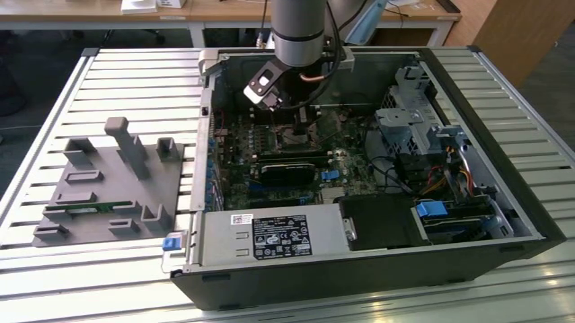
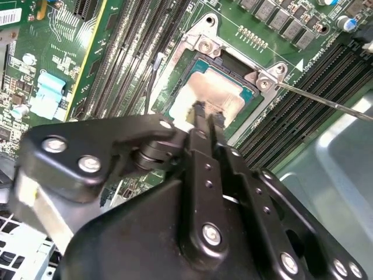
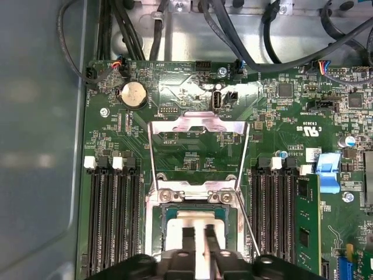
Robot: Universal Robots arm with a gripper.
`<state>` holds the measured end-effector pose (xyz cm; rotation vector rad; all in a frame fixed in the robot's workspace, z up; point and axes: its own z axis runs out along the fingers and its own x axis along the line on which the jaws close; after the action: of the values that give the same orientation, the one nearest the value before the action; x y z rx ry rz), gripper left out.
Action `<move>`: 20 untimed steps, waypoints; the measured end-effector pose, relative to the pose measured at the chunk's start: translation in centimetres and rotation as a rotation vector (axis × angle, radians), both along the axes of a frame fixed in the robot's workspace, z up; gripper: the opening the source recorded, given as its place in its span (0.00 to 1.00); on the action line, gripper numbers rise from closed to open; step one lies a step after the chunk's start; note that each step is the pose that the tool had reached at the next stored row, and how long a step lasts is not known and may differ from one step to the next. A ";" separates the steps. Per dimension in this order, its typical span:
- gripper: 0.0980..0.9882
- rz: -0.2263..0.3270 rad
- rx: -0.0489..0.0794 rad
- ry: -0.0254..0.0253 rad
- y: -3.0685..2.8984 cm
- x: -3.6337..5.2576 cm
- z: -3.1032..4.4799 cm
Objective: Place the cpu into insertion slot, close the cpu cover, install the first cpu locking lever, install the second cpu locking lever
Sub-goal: 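Place the cpu into insertion slot, then close the cpu cover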
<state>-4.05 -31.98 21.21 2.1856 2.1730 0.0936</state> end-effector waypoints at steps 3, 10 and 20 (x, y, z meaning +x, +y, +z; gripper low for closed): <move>0.03 -0.001 0.000 0.0011 -0.01 0.00 0.09; 0.01 -0.001 0.000 0.0017 0.00 0.00 0.37; 0.01 -0.003 -0.001 0.0018 -0.01 0.00 0.65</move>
<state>-4.05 -31.99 21.86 2.1894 2.1705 0.0909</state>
